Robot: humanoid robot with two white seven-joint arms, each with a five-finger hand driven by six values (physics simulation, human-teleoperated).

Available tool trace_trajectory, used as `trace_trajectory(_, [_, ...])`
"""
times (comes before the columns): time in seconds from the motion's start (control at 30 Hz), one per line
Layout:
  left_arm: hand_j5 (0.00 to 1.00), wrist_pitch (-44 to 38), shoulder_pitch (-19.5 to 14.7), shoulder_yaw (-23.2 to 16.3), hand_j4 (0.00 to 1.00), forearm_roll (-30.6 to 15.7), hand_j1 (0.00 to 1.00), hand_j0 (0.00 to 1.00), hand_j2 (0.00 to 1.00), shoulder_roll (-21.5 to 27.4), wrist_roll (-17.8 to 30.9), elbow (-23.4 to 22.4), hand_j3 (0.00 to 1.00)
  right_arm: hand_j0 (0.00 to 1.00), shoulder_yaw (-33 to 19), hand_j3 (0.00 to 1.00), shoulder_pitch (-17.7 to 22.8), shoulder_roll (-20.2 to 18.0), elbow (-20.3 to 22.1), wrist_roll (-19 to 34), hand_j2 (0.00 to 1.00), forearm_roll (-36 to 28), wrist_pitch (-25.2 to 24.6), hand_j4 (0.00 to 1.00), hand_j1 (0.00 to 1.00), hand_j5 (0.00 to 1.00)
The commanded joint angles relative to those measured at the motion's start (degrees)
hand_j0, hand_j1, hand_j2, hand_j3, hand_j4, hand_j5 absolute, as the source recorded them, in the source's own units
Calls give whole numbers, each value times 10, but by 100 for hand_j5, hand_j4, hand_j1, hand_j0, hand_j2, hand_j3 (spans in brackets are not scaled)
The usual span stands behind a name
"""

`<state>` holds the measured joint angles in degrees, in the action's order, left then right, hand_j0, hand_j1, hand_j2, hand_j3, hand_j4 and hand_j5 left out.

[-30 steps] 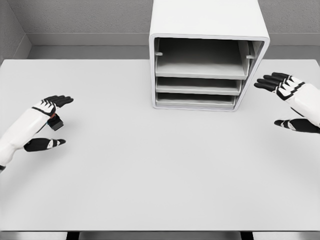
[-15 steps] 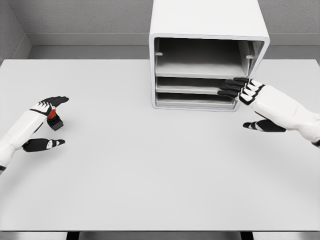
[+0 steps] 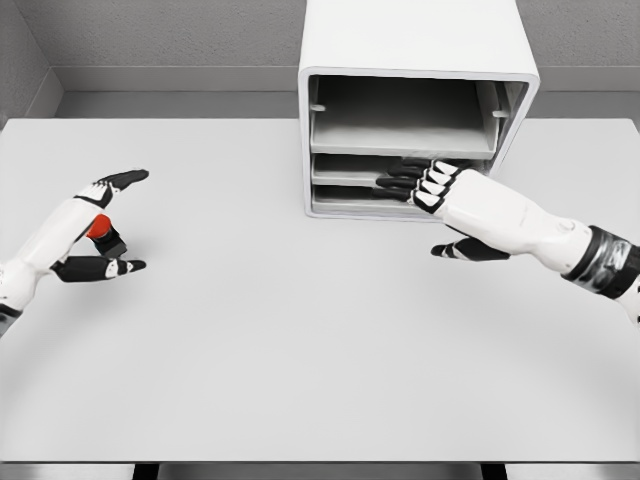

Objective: Slide open multi-storey tabletop storage cabinets and put open load switch and slide close multi-storey tabletop storage cabinets

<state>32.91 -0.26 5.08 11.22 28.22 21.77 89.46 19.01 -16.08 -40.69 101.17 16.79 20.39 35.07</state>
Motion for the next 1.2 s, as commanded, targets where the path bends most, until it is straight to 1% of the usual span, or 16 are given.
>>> trace_trajectory(0.0, [100, -35, -1, -1, 100, -16, 100, 100, 100, 0, 41, -6, 100, 100, 1, 100, -1, 14, -1, 35, 100, -4, -1, 100, 100, 100])
trace_trajectory(0.03, [100, -40, -4, -1, 100, -37, 100, 100, 100, 0, 52, -14, 100, 100, 1, 100, -3, 14, -1, 39, 100, -4, -1, 100, 100, 100])
trace_trajectory(0.07, [100, -53, -5, -1, 100, -76, 100, 100, 100, 4, 84, -26, 100, 100, 1, 100, -6, 14, -2, 43, 100, -4, -1, 100, 100, 100])
trace_trajectory(0.2, [100, -109, -29, 1, 100, -121, 100, 100, 100, 5, 128, -50, 100, 100, -2, 100, -17, 20, -9, 42, 100, -6, -1, 100, 100, 100])
trace_trajectory(0.27, [100, -128, -44, 1, 100, -144, 100, 100, 100, 7, 132, -67, 100, 100, -5, 100, -25, 31, -15, 42, 100, -7, -1, 100, 100, 100])
trace_trajectory(0.3, [100, -130, -55, -1, 100, -143, 100, 100, 100, 7, 132, -76, 100, 100, -5, 100, -26, 33, -23, 42, 100, -7, -1, 100, 100, 100])
trace_trajectory(0.47, [100, -132, -64, -19, 100, -140, 100, 100, 100, 16, 132, -92, 100, 99, -2, 99, -53, 53, -64, 43, 99, -6, -1, 99, 99, 99])
trace_trajectory(0.5, [100, -131, -62, -19, 100, -138, 100, 100, 100, 19, 132, -90, 100, 90, -2, 90, -57, 53, -69, 43, 90, -6, -1, 90, 90, 90])
trace_trajectory(0.57, [100, -130, -63, -19, 100, -137, 100, 100, 100, 39, 132, -86, 100, 80, -5, 80, -64, 54, -77, 43, 80, -7, -1, 80, 80, 80])
trace_trajectory(0.6, [100, -130, -63, -24, 100, -133, 100, 100, 100, 55, 132, -87, 100, 79, -4, 79, -68, 55, -81, 43, 79, -7, -1, 79, 79, 79])
trace_trajectory(0.67, [100, -126, -64, -50, 100, -130, 100, 100, 100, 87, 132, -90, 100, 79, -4, 79, -73, 56, -83, 43, 79, -6, -1, 79, 79, 79])
trace_trajectory(0.77, [100, -123, -65, -65, 100, -116, 100, 100, 100, 110, 132, -87, 100, 79, -5, 79, -75, 61, -87, 43, 79, -7, -1, 79, 79, 79])
trace_trajectory(0.9, [100, -123, -79, -65, 100, -99, 100, 100, 100, 110, 132, -74, 100, 79, -4, 79, -88, 82, -105, 43, 79, -5, -1, 79, 79, 79])
trace_trajectory(0.97, [100, -123, -98, -65, 100, -72, 100, 100, 100, 110, 132, -73, 100, 79, -3, 79, -95, 89, -119, 44, 79, -5, -1, 79, 79, 79])
trace_trajectory(1.07, [100, -123, -114, -82, 100, -38, 100, 100, 100, 109, 132, -80, 100, 80, -1, 80, -104, 98, -140, 44, 80, -4, -1, 80, 80, 80])
trace_trajectory(1.17, [100, -122, -114, -90, 100, -4, 100, 100, 100, 108, 132, -80, 100, 79, 0, 79, -116, 105, -163, 47, 79, -4, -1, 79, 79, 79])
